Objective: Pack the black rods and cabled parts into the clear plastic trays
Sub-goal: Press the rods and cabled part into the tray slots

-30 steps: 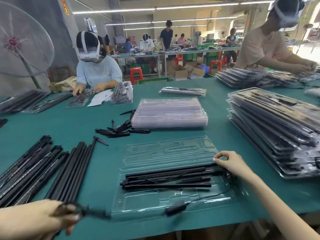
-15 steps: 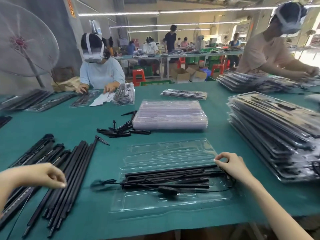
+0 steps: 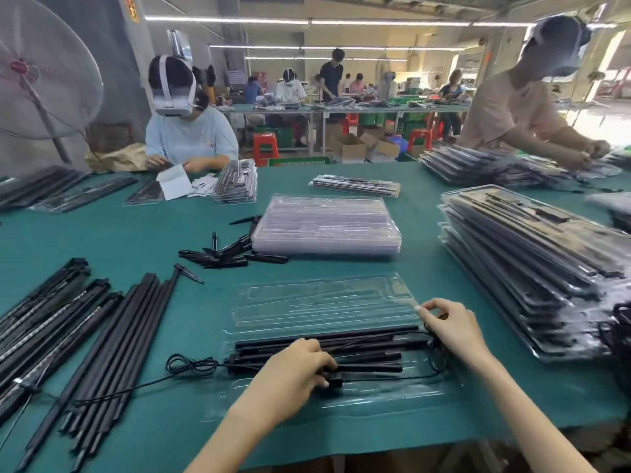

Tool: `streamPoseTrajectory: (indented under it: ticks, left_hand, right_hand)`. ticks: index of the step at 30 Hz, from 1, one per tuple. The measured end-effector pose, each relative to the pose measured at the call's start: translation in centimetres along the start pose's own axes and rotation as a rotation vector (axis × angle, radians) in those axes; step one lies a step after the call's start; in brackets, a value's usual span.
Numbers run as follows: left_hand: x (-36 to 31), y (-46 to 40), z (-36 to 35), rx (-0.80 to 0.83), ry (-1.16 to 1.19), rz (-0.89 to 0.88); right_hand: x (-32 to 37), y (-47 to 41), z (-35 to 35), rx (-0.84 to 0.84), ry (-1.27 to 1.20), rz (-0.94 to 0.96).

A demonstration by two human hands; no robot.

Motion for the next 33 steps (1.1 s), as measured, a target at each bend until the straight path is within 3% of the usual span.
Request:
streamPoseTrajectory:
  ticks: [8, 18, 25, 29, 33]
  left_hand:
    - [-1.0, -0.1, -1.4, -0.010, 0.270, 0.044]
    - [-0.8, -0.4, -2.5, -0.060, 0.262, 0.202]
    - [-1.2, 0.6, -2.3, -0.092, 0.264, 0.139]
    - [-1.3, 1.3, -2.1, -0.077, 0.183, 0.092]
    - [-0.1, 1.1, 1.4, -0.393, 0.161, 0.081]
  right_hand:
    - [-0.3, 0.2, 0.3, -0.026, -0.008, -0.008]
    - [0.1, 0.7, 0.1, -0.014, 0.025, -0.013]
    - [0.4, 0.9, 0.2, 0.056, 0.045, 0.057]
    - [-0.1, 1.4, 0.0, 0.201, 0.009, 0.097]
    - [-0.2, 2.0, 1.0, 0.190, -0.092, 0.136]
Point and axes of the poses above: each hand's wrist, its own y-axis away from the middle knuckle, its own z-axis out of the back of the hand, x = y × z, the point moved 6 cm from there along -y, towards the middle knuckle, and after that the axes turned 10 degrees about y, right-handed, at the moved point
